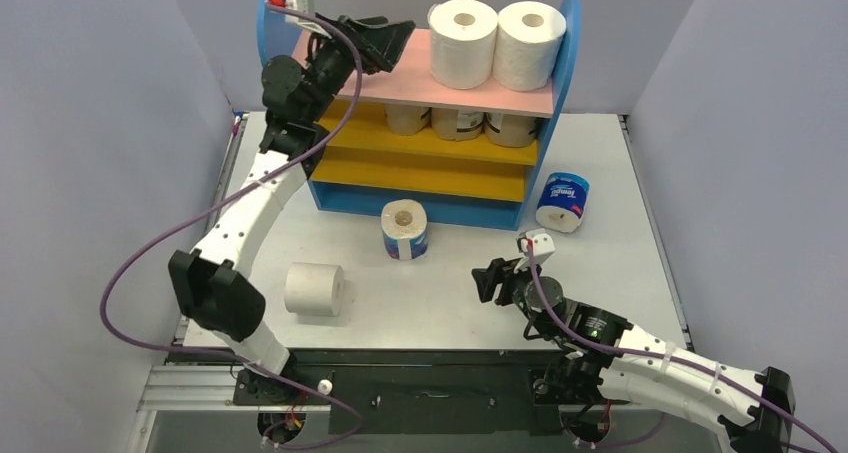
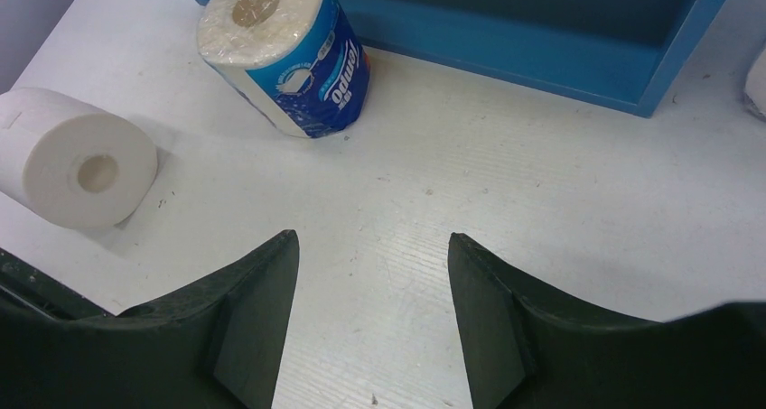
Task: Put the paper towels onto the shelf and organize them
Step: Place the paper towel on the shelf, then pick up the paper towel from the center of the board.
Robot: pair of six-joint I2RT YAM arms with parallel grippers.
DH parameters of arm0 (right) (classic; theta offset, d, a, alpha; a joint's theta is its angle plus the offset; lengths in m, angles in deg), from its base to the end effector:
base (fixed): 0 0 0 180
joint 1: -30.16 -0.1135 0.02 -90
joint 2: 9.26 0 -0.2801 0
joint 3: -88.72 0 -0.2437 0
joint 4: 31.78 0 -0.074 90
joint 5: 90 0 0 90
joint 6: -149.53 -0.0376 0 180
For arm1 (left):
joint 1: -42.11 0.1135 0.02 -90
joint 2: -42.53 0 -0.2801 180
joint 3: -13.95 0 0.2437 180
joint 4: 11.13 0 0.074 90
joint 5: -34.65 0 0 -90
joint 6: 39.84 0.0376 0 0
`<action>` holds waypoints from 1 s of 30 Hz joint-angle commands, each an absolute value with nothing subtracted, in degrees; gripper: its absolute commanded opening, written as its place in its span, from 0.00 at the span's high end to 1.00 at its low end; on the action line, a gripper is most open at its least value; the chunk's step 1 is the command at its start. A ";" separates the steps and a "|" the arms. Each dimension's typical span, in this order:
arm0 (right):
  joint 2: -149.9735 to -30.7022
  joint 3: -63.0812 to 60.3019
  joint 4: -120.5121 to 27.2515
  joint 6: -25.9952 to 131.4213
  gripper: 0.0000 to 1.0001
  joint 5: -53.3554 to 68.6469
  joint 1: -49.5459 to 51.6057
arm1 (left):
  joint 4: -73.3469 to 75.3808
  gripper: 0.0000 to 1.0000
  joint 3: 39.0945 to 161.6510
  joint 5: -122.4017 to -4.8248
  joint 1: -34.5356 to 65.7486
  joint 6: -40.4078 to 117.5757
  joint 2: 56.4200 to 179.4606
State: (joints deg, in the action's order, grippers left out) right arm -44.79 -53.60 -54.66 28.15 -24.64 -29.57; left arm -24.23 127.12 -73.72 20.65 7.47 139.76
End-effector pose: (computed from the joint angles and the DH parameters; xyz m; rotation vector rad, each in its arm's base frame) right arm 0.0825 0.1102 0.2471 -0.1905 1.9447 0.6573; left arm 0.3544 -0.1521 0.5115 0.0965 1.1628 -1.1692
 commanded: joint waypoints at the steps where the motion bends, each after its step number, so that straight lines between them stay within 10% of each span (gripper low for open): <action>1: -45.45 -53.80 -51.96 27.89 0.43 -25.22 -30.10 | -23.17 0.04 124.77 -66.00 20.49 15.31 128.87; 11: -49.55 -53.90 -47.11 28.32 0.43 -27.94 -30.17 | -7.14 0.04 104.66 -41.78 5.61 32.76 107.26; 30: -74.98 -34.33 -47.28 22.85 0.41 -20.65 -29.48 | 27.31 0.04 77.38 -14.50 -2.07 17.30 80.10</action>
